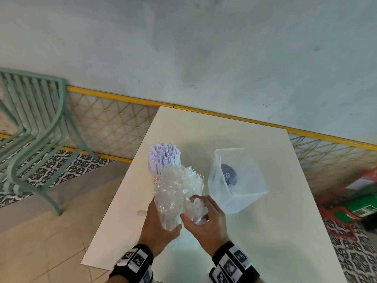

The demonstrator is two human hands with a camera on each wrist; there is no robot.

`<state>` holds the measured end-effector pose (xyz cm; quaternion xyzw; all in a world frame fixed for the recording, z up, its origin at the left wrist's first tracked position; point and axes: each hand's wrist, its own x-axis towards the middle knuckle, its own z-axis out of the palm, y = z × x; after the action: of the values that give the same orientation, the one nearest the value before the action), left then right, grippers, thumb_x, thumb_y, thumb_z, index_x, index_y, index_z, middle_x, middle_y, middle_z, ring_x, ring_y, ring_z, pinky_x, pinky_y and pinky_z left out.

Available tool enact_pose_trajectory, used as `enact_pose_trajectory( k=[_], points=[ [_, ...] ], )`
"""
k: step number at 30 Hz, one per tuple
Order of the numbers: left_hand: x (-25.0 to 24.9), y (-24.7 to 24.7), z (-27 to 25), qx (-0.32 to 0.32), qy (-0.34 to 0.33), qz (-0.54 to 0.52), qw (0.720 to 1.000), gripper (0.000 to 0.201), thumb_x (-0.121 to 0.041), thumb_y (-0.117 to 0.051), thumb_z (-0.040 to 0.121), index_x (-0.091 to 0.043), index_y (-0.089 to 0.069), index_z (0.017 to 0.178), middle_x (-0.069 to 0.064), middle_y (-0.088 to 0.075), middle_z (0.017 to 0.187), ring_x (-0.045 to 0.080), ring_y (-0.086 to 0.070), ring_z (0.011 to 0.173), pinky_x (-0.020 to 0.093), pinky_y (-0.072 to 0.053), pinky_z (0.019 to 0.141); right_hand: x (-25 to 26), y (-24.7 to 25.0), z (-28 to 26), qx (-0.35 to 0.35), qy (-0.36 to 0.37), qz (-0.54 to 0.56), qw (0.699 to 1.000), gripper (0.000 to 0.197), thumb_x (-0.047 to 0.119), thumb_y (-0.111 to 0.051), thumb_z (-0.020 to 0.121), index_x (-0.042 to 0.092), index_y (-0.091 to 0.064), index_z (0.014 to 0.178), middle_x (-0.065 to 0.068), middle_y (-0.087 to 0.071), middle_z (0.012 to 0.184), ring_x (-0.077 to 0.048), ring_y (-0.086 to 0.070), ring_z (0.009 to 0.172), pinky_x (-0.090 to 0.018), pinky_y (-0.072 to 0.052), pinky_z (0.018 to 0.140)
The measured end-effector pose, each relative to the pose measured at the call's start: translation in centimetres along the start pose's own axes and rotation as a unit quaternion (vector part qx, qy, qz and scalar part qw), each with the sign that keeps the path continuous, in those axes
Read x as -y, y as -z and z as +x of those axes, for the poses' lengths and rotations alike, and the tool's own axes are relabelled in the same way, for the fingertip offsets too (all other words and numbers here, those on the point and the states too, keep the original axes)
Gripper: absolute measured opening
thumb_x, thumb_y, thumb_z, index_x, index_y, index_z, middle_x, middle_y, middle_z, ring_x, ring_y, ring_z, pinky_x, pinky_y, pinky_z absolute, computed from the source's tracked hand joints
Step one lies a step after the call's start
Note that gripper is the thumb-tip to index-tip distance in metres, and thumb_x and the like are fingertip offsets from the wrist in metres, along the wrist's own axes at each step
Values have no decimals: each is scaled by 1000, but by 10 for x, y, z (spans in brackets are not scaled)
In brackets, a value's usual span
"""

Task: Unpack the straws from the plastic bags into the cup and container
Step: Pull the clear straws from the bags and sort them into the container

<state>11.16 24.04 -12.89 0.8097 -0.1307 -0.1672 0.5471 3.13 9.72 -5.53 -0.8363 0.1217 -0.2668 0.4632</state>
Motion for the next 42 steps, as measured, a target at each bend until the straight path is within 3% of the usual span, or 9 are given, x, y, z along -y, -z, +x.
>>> enact_pose_trajectory(
  k=[7, 14, 17, 20, 23, 28, 33, 38, 42],
  points=[
    [-3, 0, -3, -5, -12, 24, 1000, 102, -35, -86, 58, -38, -25, 140, -18, -44, 133, 5, -45, 122, 23, -35, 100, 24, 5, 15, -56, 28, 27, 998, 39, 20, -77, 63, 31, -62, 97, 13, -64, 90, -7, -63, 77, -14, -48, 69],
    [-7, 0, -3, 0, -27, 46, 999, 106, -38, -83, 58, -33, -22, 144, -14, -42, 138, 7, -42, 127, 26, -34, 106, 29, 0, 22, -89, 50, 19, 995, 43, 28, -77, 61, 33, -57, 99, 3, -56, 109, 2, -53, 104, -6, -40, 88],
    [-6, 1, -3, 5, -24, 39, 999, 104, -42, -81, 57, -33, -24, 143, -14, -44, 137, 8, -44, 127, 31, -38, 107, 31, -1, 21, -79, 24, 18, 996, 46, 32, -74, 64, 35, -54, 106, 7, -62, 109, -6, -59, 104, -15, -47, 88],
    [-8, 2, -5, 19, -26, 27, 999, 102, -43, -79, 57, -35, -25, 143, -15, -44, 137, 4, -43, 127, 33, -39, 107, 34, -4, 20, -51, -35, 21, 998, 64, 26, -78, 62, 43, -47, 115, 15, -61, 106, -11, -60, 97, -25, -51, 84],
    [-9, 2, -5, 25, -22, 21, 999, 102, -41, -79, 58, -36, -25, 145, -19, -42, 138, -1, -41, 128, 30, -36, 107, 37, -8, 23, -56, -1, 3, 998, 63, 30, -74, 61, 45, -48, 115, 24, -59, 105, -8, -59, 98, -15, -46, 84],
    [-6, 2, -2, 30, -38, 17, 999, 104, -33, -83, 61, -39, -23, 146, -21, -39, 143, 0, -37, 134, 31, -34, 108, 39, -13, 26, -81, 40, -21, 996, 39, 34, -70, 64, 24, -64, 101, 29, -55, 97, -13, -59, 92, -2, -39, 81],
    [-5, 3, 1, 26, -47, 23, 998, 100, -32, -84, 61, -37, -27, 143, -20, -43, 138, -2, -40, 130, 23, -35, 103, 53, -4, 27, -103, 13, 25, 994, 42, 36, -69, 63, 40, -53, 102, 11, -65, 86, -22, -67, 78, -36, -57, 66],
    [-9, 4, -3, 18, -34, 30, 999, 96, -28, -83, 65, -31, -27, 143, -18, -41, 134, -4, -39, 119, -2, -28, 87, 64, 8, 36, -100, -71, 107, 987, 26, 29, -72, 62, 23, -61, 86, 0, -66, 69, -27, -64, 60, -46, -55, 55],
    [-14, 4, -4, 7, -39, 36, 999, 96, -18, -84, 68, -37, -22, 139, -18, -38, 132, -6, -35, 117, -4, -25, 88, 73, 22, 45, -92, -94, 134, 982, 20, 19, -73, 63, 12, -58, 75, -1, -54, 54, -36, -55, 48, -42, -48, 42]
  ],
)
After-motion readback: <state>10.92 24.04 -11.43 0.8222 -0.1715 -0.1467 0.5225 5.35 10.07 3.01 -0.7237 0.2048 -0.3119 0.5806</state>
